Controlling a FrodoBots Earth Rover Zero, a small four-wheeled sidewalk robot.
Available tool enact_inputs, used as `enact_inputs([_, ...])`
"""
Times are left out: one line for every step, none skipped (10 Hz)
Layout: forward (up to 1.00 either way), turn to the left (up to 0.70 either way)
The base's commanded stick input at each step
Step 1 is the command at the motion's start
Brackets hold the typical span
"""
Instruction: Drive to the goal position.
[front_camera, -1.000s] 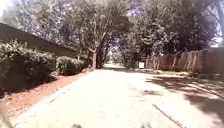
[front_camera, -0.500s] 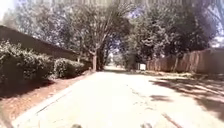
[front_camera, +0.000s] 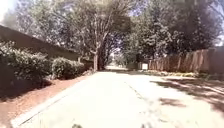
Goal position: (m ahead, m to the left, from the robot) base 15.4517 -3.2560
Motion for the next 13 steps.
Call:
enact_inputs([0.7, 0.0])
enact_inputs([0.7, 0.0])
enact_inputs([0.7, 0.0])
enact_inputs([0.7, 0.0])
enact_inputs([0.7, 0.0])
enact_inputs([0.7, 0.0])
enact_inputs([0.7, 0.0])
enact_inputs([0.7, 0.0])
enact_inputs([0.7, 0.0])
enact_inputs([0.7, 0.0])
enact_inputs([0.7, 0.0])
enact_inputs([0.7, 0.0])
enact_inputs([0.7, 0.0])
